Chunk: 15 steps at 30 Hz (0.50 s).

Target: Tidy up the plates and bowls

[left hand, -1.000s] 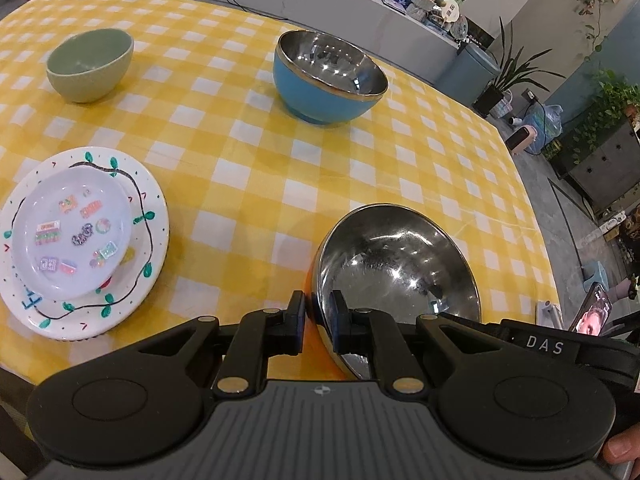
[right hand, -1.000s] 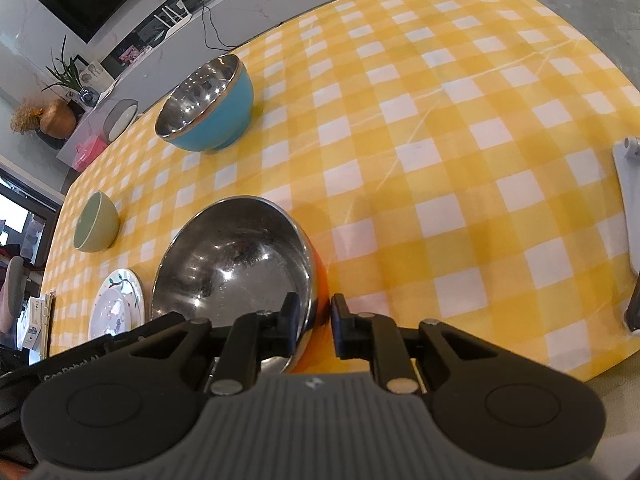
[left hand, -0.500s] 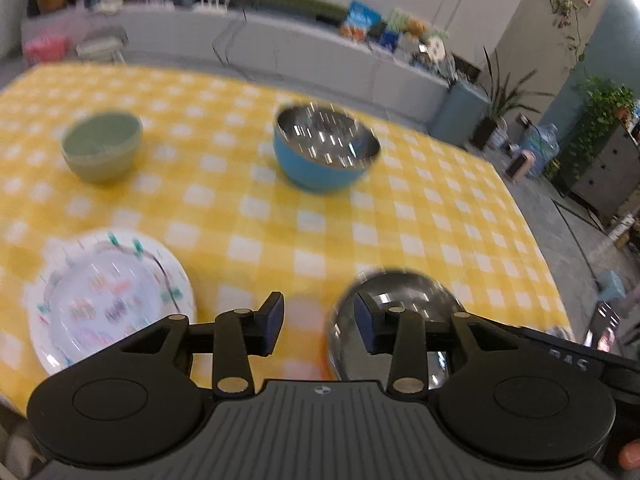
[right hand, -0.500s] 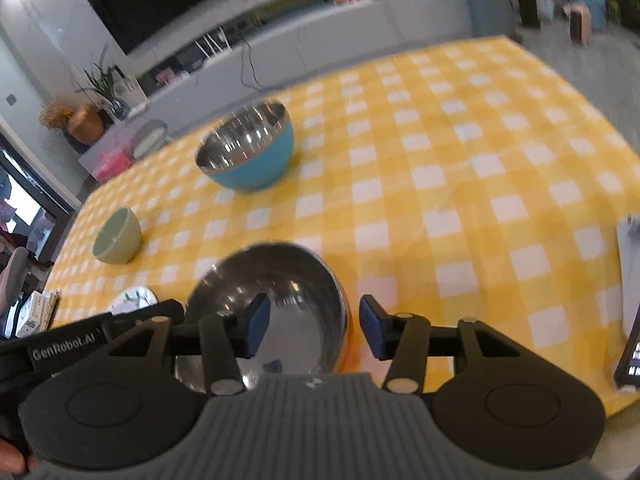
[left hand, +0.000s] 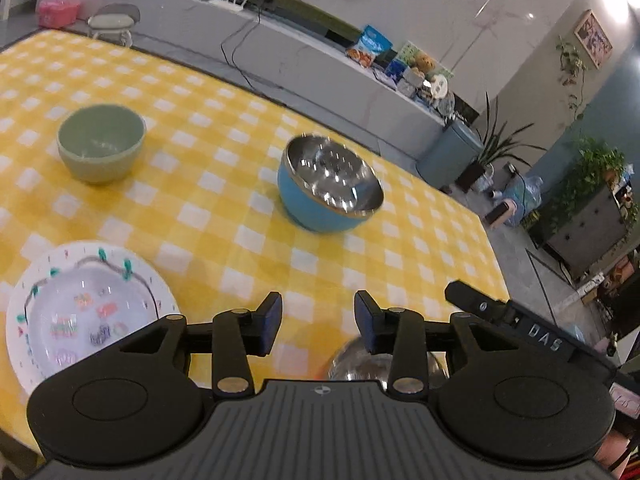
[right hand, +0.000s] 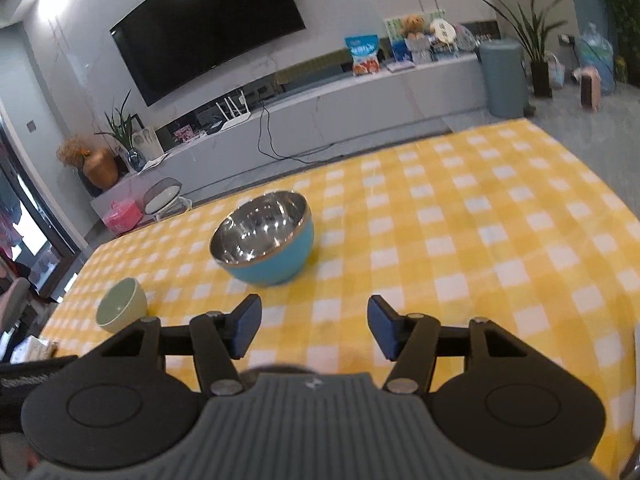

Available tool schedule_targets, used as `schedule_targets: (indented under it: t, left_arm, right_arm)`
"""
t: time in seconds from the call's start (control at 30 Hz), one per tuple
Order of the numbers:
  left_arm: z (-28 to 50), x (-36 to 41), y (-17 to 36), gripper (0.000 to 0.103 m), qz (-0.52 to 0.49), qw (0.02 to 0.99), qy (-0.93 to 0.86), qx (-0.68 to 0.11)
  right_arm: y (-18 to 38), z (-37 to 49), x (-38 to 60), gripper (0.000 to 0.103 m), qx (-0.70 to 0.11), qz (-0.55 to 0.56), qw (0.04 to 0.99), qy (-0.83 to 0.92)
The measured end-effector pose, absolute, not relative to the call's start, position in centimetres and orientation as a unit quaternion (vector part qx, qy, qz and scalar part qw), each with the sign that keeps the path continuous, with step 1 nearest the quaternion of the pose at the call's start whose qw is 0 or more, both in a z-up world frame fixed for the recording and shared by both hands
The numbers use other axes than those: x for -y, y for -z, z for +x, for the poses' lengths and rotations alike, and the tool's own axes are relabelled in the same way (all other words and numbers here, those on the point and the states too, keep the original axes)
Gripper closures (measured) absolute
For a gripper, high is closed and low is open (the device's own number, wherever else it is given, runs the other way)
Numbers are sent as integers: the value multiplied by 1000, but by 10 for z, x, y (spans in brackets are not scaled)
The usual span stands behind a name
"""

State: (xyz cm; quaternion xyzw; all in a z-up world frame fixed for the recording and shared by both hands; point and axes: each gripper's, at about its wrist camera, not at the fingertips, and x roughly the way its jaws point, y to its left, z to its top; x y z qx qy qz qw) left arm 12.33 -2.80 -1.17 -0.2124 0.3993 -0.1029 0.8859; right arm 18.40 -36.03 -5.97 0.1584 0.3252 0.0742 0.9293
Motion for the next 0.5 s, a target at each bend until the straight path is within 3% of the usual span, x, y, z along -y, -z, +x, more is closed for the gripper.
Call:
schedule_targets:
  t: [0.5]
  left_arm:
    - [188, 45, -6, 47, -162, 899, 114, -391]
  right_arm:
    - [64, 257, 355, 44, -357, 166, 915, -91]
